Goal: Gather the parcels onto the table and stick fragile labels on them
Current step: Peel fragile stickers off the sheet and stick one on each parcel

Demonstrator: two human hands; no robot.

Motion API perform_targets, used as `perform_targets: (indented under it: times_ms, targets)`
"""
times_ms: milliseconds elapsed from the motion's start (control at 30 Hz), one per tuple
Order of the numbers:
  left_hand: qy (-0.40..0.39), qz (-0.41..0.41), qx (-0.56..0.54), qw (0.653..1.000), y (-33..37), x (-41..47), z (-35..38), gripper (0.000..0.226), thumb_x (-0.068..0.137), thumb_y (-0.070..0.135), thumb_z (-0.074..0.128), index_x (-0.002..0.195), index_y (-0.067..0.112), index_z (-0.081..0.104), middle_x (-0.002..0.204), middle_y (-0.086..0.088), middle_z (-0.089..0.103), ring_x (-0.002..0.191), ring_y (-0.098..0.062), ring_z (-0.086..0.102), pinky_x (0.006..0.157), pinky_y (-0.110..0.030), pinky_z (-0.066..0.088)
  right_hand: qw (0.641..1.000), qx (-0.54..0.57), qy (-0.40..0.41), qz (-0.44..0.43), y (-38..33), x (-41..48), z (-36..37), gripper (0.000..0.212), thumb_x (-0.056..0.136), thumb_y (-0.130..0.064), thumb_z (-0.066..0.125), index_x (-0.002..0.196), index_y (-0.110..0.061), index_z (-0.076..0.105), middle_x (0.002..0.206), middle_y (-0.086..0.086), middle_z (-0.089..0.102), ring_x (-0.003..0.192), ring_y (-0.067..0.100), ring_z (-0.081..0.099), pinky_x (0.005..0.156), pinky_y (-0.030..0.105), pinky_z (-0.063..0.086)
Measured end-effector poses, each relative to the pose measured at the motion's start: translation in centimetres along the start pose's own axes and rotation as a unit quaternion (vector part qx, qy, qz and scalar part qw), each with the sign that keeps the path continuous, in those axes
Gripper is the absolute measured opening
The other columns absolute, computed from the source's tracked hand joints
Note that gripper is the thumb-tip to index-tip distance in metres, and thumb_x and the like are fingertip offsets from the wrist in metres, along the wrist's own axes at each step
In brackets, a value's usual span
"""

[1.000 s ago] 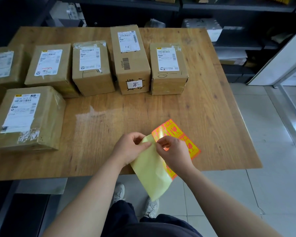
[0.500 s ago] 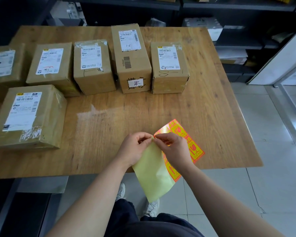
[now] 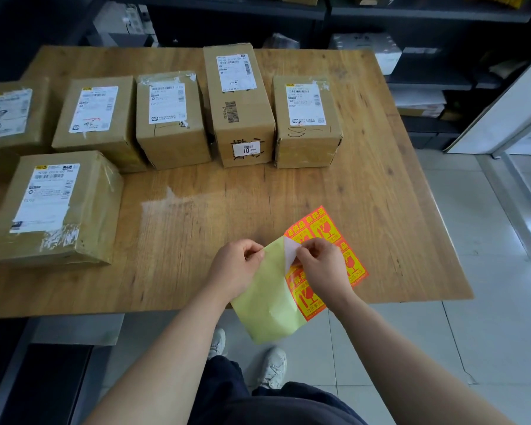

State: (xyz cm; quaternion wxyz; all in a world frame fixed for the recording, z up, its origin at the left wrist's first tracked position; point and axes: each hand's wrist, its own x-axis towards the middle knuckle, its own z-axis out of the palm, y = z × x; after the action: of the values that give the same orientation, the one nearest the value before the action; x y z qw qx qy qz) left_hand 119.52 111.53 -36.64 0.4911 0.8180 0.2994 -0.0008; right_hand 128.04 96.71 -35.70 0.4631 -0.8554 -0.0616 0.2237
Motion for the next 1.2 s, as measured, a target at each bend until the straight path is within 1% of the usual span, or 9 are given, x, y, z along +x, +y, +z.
perform_targets:
  times_ms: [133, 300, 400, 567, 767, 900, 967, 1033, 1200]
  targets:
    - [0.037, -0.007, 0.075, 0.996, -0.2, 0.3, -0.2, 0.012, 0.092, 0.024, 0.057, 0.094, 0.02, 0.068, 0.086, 0.009, 0.067, 0.078, -0.011, 0.062, 0.069, -0.032, 0.052, 0.999, 0.024, -0.004, 0.049, 0.6, 0.4, 0.0, 0.014, 0.086, -0.015, 0.053, 0.074, -0.014, 0.06, 0.077, 0.008, 0.07, 0.072, 0.028, 0.064, 0.067, 0.043, 0.053]
    - [0.067, -0.023, 0.119, 0.99, -0.6, 0.6, -0.6, 0.01, 0.092, 0.016, 0.054, 0.095, 0.026, 0.054, 0.086, 0.014, 0.059, 0.072, -0.005, 0.054, 0.053, -0.022, 0.041, 0.993, 0.053, -0.017, 0.105, 1.2, 0.7, -0.3, 0.012, 0.089, -0.016, 0.048, 0.081, -0.012, 0.057, 0.086, 0.013, 0.068, 0.081, 0.03, 0.066, 0.079, 0.049, 0.054]
    - [0.055, -0.018, 0.156, 0.986, -0.8, 0.9, -0.4, 0.021, 0.092, 0.009, 0.049, 0.088, 0.026, 0.061, 0.087, 0.011, 0.065, 0.063, -0.006, 0.053, 0.05, -0.024, 0.039, 0.99, 0.073, -0.034, 0.119, 1.1, 0.9, -0.5, 0.012, 0.087, -0.018, 0.047, 0.086, -0.012, 0.057, 0.095, 0.016, 0.069, 0.092, 0.033, 0.066, 0.083, 0.056, 0.053]
    - [0.063, -0.018, 0.205, 0.977, -0.9, 1.3, 0.2, 0.026, 0.094, 0.011, 0.048, 0.104, 0.026, 0.067, 0.111, 0.01, 0.066, 0.095, -0.015, 0.061, 0.079, -0.033, 0.051, 0.98, 0.132, -0.057, 0.136, 0.8, 0.8, -0.6, 0.011, 0.088, -0.018, 0.049, 0.086, -0.013, 0.058, 0.102, 0.02, 0.067, 0.095, 0.035, 0.066, 0.086, 0.06, 0.051]
    - [0.024, 0.044, 0.353, 0.934, -0.7, 1.5, 0.3, 0.039, 0.092, 0.036, 0.053, 0.13, 0.029, 0.05, 0.134, 0.009, 0.05, 0.121, -0.017, 0.044, 0.101, -0.035, 0.032, 0.959, 0.234, -0.091, 0.132, 0.3, 0.7, -1.0, 0.013, 0.096, -0.007, 0.044, 0.086, -0.008, 0.052, 0.096, 0.017, 0.061, 0.091, 0.028, 0.066, 0.084, 0.051, 0.053]
    - [0.014, 0.095, 0.381, 0.919, -0.8, 0.9, 1.3, 0.063, 0.083, 0.063, 0.045, 0.135, 0.029, 0.046, 0.151, -0.001, 0.029, 0.14, -0.024, 0.02, 0.112, -0.051, 0.013, 0.957, 0.247, -0.089, 0.122, 0.3, 0.6, -1.1, 0.013, 0.094, -0.009, 0.047, 0.081, -0.012, 0.048, 0.089, 0.015, 0.056, 0.09, 0.027, 0.061, 0.084, 0.047, 0.051]
    - [0.039, 0.154, 0.322, 0.933, -0.4, 0.6, 2.0, 0.068, 0.071, 0.072, 0.045, 0.119, 0.027, 0.061, 0.137, 0.0, 0.048, 0.132, -0.022, 0.036, 0.109, -0.056, 0.02, 0.96, 0.239, -0.082, 0.117, 0.3, 0.6, -1.1, 0.013, 0.092, -0.01, 0.049, 0.079, -0.014, 0.048, 0.084, 0.013, 0.052, 0.084, 0.026, 0.058, 0.077, 0.044, 0.048]
    - [0.066, 0.185, 0.257, 0.946, 0.0, 0.2, 2.5, 0.059, 0.066, 0.072, 0.049, 0.1, 0.026, 0.064, 0.111, 0.009, 0.062, 0.112, -0.016, 0.053, 0.103, -0.054, 0.031, 0.965, 0.226, -0.078, 0.111, 0.4, 0.7, -1.0, 0.011, 0.09, -0.013, 0.051, 0.079, -0.015, 0.05, 0.082, 0.012, 0.052, 0.081, 0.026, 0.056, 0.073, 0.042, 0.046]
    - [0.053, 0.197, 0.133, 0.97, 1.7, -0.9, 2.6, 0.04, 0.066, 0.057, 0.052, 0.085, 0.022, 0.056, 0.083, 0.016, 0.057, 0.082, -0.013, 0.056, 0.087, -0.035, 0.042, 0.966, 0.219, -0.075, 0.116, 0.2, 0.7, -0.8, 0.01, 0.094, -0.017, 0.048, 0.088, -0.012, 0.054, 0.088, 0.011, 0.061, 0.089, 0.023, 0.062, 0.085, 0.046, 0.054]
